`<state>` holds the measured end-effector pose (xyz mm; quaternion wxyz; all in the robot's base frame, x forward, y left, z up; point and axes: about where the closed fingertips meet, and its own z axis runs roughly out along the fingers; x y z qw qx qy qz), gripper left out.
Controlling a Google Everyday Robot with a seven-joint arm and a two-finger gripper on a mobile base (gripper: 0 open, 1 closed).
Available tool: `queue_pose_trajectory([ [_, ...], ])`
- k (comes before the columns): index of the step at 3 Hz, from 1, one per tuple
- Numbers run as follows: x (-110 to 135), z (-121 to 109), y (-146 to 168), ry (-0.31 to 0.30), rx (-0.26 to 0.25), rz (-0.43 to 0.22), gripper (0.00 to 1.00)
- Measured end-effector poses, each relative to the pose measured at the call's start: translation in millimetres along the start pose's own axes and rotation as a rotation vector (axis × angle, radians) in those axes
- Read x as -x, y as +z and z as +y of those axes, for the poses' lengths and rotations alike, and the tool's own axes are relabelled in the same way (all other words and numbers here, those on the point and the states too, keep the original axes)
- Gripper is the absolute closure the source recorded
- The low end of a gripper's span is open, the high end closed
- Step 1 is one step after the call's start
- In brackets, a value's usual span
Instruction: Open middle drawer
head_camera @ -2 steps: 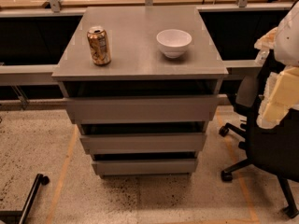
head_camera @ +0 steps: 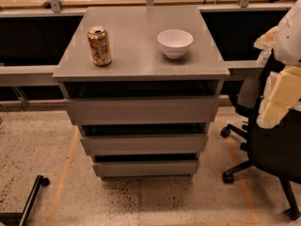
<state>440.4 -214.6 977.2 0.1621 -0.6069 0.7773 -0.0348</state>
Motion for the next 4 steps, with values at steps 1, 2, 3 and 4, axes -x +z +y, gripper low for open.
queue_pose_trajectory([
  [1, 17, -16, 23, -0.059, 0.025, -0.047, 0.00],
  [2, 33, -42, 59, -0.094, 0.045, -0.087, 0.00],
  [3, 34, -45, 66, -0.096, 0.052, -0.091, 0.00],
  [4, 23, -41, 68, -0.067, 0.063, -0.092, 0.00],
])
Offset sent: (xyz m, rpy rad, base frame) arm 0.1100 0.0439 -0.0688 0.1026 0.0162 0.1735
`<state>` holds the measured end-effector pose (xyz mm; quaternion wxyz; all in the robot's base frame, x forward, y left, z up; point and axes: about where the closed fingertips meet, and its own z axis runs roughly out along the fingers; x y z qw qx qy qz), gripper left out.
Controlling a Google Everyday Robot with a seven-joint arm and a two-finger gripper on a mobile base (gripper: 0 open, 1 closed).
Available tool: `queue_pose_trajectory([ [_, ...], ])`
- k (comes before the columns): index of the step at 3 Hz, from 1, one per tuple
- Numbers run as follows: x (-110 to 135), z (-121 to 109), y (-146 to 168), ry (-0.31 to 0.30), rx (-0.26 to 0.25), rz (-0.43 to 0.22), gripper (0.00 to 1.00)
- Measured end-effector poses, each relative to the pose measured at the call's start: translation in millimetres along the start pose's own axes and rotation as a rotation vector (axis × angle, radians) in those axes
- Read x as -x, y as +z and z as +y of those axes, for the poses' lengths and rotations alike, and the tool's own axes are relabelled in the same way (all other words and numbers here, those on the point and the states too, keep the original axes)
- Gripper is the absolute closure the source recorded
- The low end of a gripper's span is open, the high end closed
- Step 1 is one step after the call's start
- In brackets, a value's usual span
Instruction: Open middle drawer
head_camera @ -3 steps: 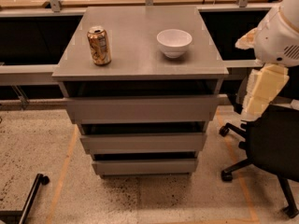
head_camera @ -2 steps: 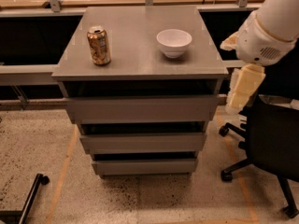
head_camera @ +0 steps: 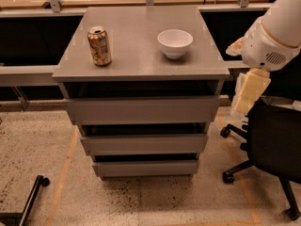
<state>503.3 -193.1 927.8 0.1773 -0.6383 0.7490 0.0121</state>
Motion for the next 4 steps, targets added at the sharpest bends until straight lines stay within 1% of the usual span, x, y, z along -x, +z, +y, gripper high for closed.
queue_pose_trajectory([
  [1, -15, 7, 28, 0.059, 0.029, -0.050, 0.00],
  [2, -23, 7, 70, 0.075, 0.049, -0.084, 0.00],
  [3, -25, 6, 114, 0.062, 0.074, -0.102, 0.00],
  [4, -33, 8, 163, 0.126, 0.097, -0.146, 0.00],
])
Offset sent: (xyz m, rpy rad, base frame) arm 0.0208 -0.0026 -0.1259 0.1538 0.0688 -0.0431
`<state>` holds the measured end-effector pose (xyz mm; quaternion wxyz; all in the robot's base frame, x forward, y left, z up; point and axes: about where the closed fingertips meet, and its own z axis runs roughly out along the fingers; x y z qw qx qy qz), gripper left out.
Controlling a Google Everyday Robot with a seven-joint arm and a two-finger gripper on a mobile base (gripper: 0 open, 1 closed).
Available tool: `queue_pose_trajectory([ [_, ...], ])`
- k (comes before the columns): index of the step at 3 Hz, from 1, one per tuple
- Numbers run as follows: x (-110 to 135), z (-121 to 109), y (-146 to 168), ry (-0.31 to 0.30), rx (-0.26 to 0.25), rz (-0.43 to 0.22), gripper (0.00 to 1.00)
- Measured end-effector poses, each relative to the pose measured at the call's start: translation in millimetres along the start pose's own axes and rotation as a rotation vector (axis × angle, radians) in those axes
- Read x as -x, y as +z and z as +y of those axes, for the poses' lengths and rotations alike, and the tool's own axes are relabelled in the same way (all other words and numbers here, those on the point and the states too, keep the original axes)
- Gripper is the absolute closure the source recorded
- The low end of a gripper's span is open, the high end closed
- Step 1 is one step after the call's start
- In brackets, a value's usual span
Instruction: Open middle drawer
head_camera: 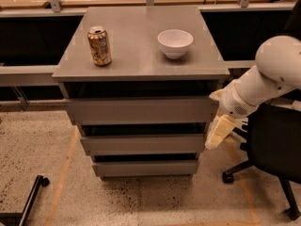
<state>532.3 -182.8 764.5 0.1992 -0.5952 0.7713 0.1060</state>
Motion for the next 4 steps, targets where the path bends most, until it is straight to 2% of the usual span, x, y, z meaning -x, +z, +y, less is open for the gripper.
queue_pose_trajectory([
  [1, 0, -4, 4, 0.002, -0.009, -0.006, 0.00],
  [2, -7, 1, 23, 0.026, 0.035, -0.016, 0.00],
  [3, -11, -4, 76, 0.039, 0.107, -0.032, 0.00],
  [4, -21, -13, 116, 0.076, 0.138, -0.064, 0.00],
])
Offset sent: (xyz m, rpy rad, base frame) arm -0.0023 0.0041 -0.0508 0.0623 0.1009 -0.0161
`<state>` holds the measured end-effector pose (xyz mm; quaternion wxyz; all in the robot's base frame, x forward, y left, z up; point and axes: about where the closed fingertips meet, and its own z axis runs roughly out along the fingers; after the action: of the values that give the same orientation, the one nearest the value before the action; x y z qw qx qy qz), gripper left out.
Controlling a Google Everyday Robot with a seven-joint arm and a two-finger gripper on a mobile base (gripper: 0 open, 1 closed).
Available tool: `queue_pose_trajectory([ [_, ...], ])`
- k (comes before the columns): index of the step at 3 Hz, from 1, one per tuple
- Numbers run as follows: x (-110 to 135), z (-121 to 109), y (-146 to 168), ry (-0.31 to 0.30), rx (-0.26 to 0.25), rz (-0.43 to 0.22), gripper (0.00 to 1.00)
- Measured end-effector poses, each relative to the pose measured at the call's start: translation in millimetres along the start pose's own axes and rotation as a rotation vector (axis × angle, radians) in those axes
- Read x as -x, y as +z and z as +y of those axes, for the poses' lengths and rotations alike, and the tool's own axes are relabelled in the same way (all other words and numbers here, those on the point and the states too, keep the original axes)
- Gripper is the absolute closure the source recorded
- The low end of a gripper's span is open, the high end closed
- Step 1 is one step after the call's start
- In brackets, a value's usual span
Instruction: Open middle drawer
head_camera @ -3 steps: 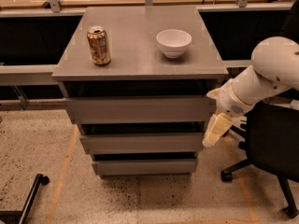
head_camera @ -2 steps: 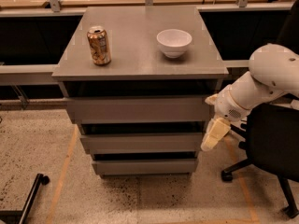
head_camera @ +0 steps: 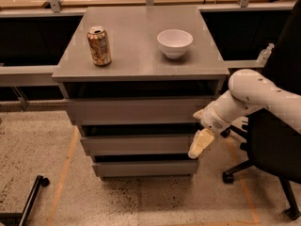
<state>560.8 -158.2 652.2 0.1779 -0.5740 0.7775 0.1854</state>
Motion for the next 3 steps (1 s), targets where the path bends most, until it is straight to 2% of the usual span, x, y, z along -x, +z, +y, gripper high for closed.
queue_pose_trajectory([
  [2, -7, 2, 18, 0.026, 0.016, -0.004, 0.00],
  [3, -5, -18, 53, 0.045, 0.014, -0.045, 0.00],
])
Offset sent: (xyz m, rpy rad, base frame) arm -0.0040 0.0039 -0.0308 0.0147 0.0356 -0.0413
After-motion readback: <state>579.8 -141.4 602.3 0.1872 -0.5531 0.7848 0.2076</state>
